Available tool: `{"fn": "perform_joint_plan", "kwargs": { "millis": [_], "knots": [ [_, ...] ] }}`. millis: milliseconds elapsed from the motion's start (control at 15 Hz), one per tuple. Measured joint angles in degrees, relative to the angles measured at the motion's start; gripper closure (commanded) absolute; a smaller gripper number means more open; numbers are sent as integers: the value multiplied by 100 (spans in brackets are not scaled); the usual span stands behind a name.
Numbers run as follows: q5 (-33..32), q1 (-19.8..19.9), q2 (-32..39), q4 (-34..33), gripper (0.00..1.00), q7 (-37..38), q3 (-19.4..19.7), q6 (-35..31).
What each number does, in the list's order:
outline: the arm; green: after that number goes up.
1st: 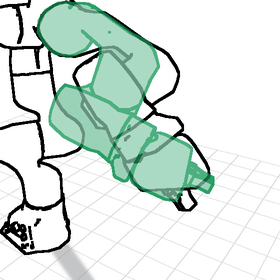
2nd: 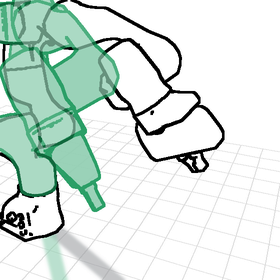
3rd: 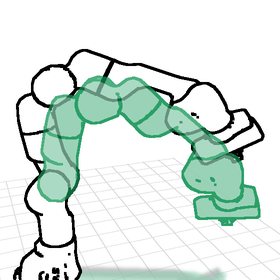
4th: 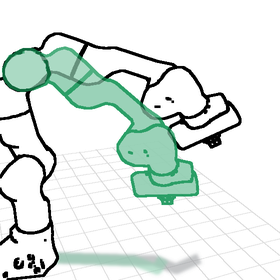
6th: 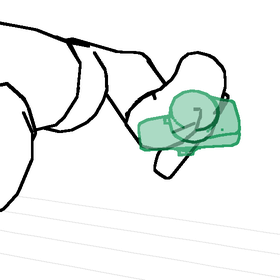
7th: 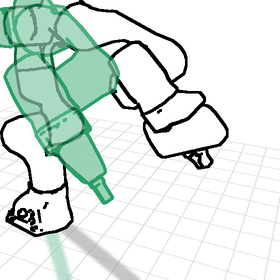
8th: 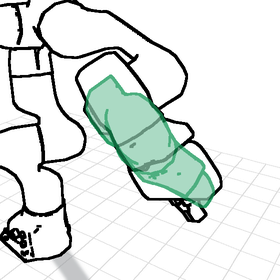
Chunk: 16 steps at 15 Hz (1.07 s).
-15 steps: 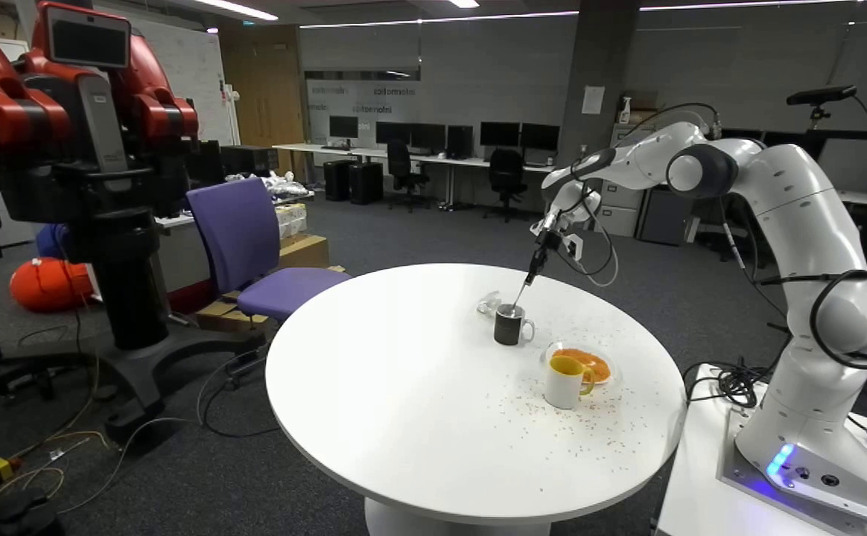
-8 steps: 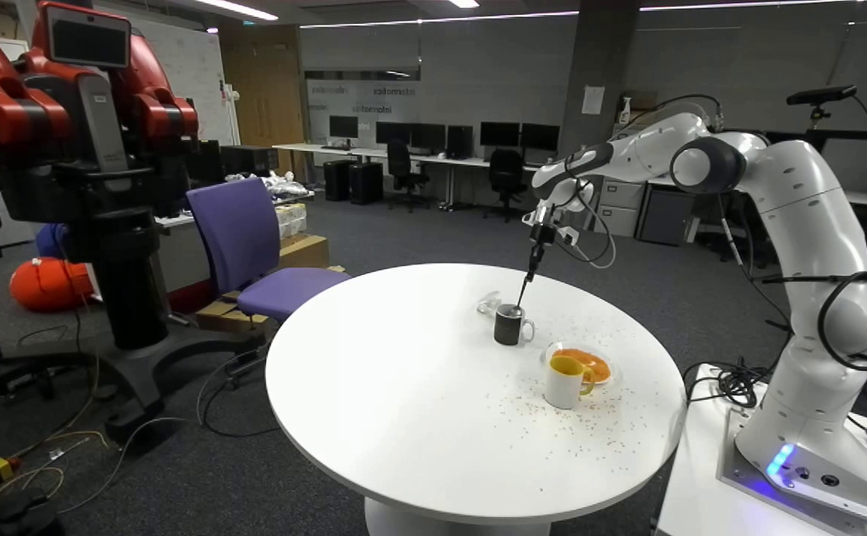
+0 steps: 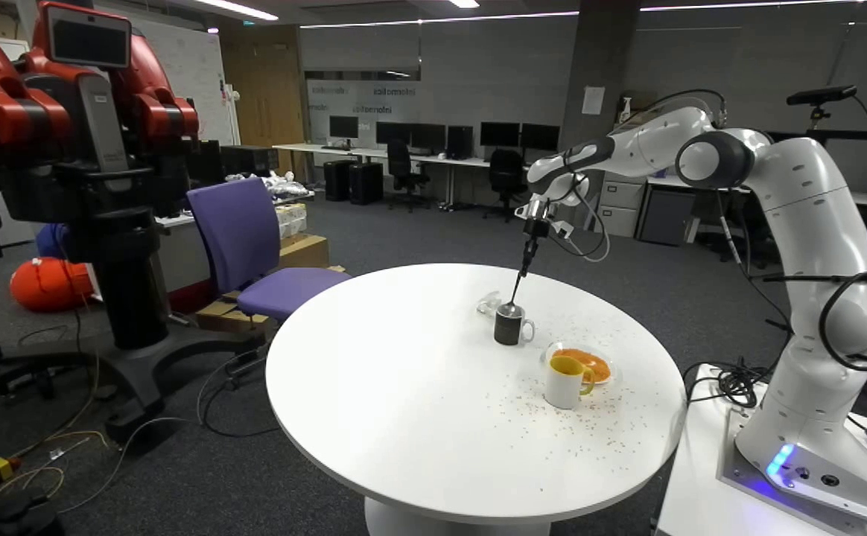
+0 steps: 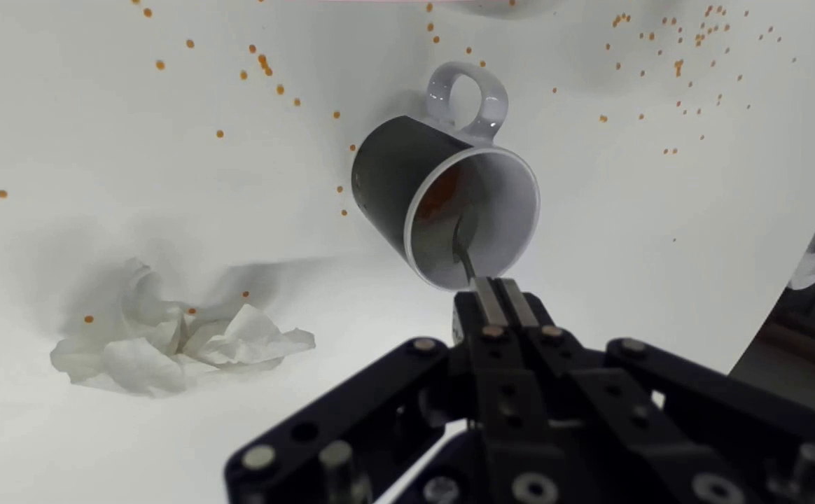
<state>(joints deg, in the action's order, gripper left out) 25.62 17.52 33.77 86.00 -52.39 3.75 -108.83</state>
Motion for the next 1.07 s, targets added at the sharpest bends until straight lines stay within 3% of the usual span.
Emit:
{"fn": "perform_joint_plan", "kwargs": {
  "millis": [600, 1067],
  "knots": [
    [0, 107, -284, 44, 99, 0, -24, 131],
    [255, 539, -846, 550, 99, -91, -13, 1106]
  ]
}}
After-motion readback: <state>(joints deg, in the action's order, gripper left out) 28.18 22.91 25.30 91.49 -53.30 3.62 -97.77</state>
